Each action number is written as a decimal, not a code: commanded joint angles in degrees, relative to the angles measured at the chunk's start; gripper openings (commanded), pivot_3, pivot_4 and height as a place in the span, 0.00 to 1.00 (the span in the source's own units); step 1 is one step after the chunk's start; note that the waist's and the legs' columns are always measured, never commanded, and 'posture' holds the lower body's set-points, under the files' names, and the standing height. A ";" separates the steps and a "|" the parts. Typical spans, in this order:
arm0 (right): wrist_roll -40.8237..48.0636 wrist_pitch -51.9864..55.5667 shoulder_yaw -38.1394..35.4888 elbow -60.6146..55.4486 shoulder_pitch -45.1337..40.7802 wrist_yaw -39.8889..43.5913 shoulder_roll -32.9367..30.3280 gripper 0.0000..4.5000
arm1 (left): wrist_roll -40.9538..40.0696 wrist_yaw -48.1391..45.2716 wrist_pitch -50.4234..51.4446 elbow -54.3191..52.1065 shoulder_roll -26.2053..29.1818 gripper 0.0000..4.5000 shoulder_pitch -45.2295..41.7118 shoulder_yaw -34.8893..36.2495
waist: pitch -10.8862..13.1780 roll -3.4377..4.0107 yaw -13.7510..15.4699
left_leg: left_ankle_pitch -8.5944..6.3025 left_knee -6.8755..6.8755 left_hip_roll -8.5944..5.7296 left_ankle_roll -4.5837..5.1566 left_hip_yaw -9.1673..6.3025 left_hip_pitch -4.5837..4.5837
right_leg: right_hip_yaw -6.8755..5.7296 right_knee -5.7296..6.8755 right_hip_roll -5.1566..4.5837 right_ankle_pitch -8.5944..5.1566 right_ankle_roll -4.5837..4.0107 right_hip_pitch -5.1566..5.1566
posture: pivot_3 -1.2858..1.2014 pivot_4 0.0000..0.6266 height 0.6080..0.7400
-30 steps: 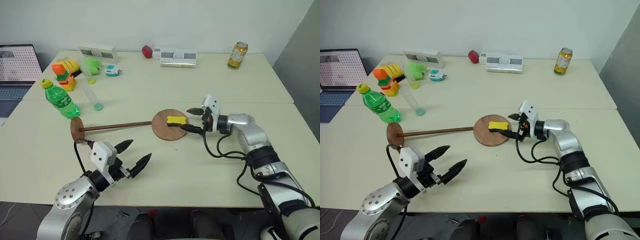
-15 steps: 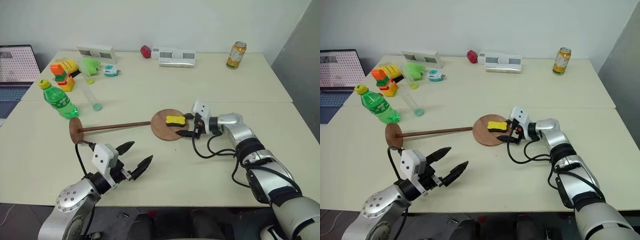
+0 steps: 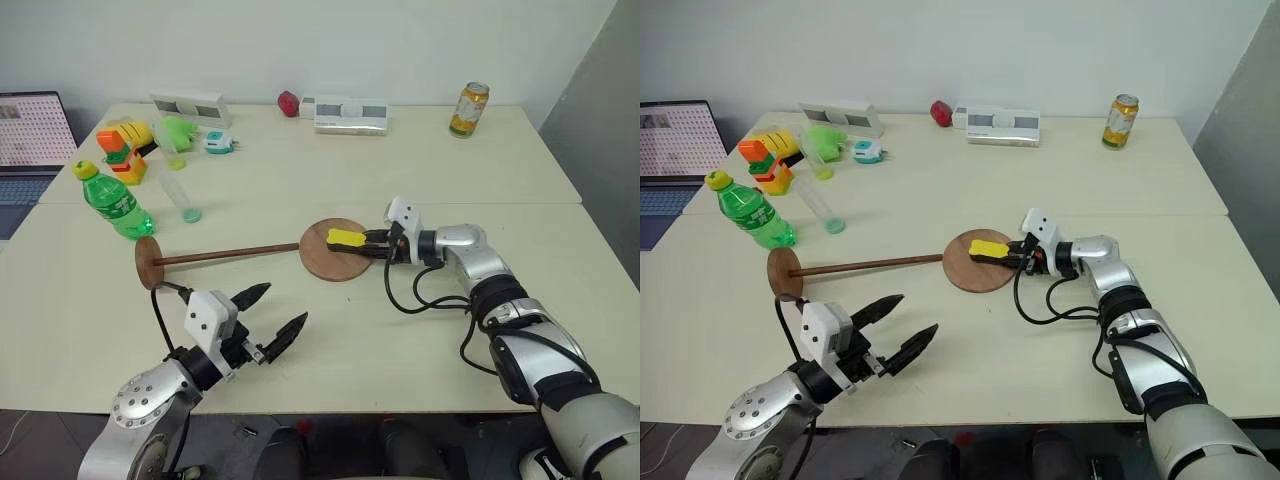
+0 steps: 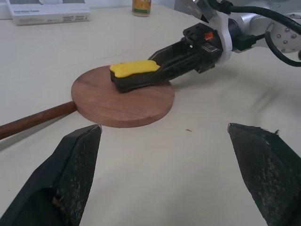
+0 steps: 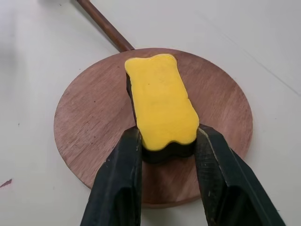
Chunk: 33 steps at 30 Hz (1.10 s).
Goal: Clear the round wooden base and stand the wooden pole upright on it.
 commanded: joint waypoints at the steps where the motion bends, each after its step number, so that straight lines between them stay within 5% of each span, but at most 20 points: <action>1: 3.43 1.48 -4.00 -9.65 2.33 -1.17 -1.08 0.26 | -0.82 -1.42 -1.29 -1.03 0.50 1.00 -1.22 -0.22 | 0.00 0.00 0.01 | 0.00 0.01 0.00 0.00 -0.01 -0.01 | -0.01 0.00 0.00 0.00 0.00 0.00 | 0.52 0.24 1.00; 4: 8.51 9.78 -11.99 -25.79 8.33 -11.04 -2.54 0.26 | -1.32 -4.41 -0.53 -0.90 2.39 1.00 -4.14 -1.44 | 0.01 0.01 0.39 | 0.00 0.03 0.00 0.00 -0.04 -0.04 | -0.03 0.04 -0.01 0.00 0.00 0.00 | 0.52 0.24 1.00; 6: 6.96 16.30 -18.92 -34.73 13.57 -24.64 -3.80 0.26 | -2.06 -5.74 0.88 -0.49 3.36 1.00 -7.22 -2.46 | 0.01 0.02 0.56 | 0.00 0.04 -0.01 0.00 -0.07 -0.08 | -0.06 0.05 -0.01 0.00 0.00 -0.01 | 0.52 0.24 1.00; 12: 5.41 32.69 -34.42 -46.05 22.84 -51.29 -4.16 0.26 | -6.44 -8.20 6.05 -1.02 4.49 1.00 -15.84 -5.22 | -0.01 0.01 1.53 | 0.01 0.06 -0.10 -0.01 -0.04 -0.12 | -0.07 0.00 -0.07 0.00 0.01 0.01 | 0.52 0.24 1.00; 16: 6.37 40.03 -35.46 -48.61 25.11 -55.58 -2.69 0.26 | -6.51 -9.91 6.76 0.18 4.77 1.00 -19.32 -6.90 | -0.01 0.08 -0.12 | 0.01 -0.03 -0.02 -0.01 0.23 0.02 | 0.20 0.12 0.05 0.00 0.00 -0.06 | 0.52 0.24 1.00; 29: 6.32 47.34 -32.64 -61.12 30.68 -57.17 -5.17 0.95 | -5.25 -8.74 5.53 5.24 3.09 1.00 -21.63 -6.70 | -0.03 0.16 -0.20 | 0.02 -0.06 -0.04 0.02 0.24 0.03 | 0.21 0.08 0.05 -0.01 0.00 -0.05 | 0.52 0.24 1.00; 33: 5.43 43.09 -27.81 -67.86 28.44 -54.85 -7.30 0.99 | -8.23 0.48 11.04 4.04 -0.01 1.00 -18.60 -2.65 | -0.02 0.18 -0.41 | 0.02 -0.06 -0.02 0.03 0.24 0.05 | 0.23 0.11 0.06 -0.01 0.00 -0.06 | 0.52 0.24 1.00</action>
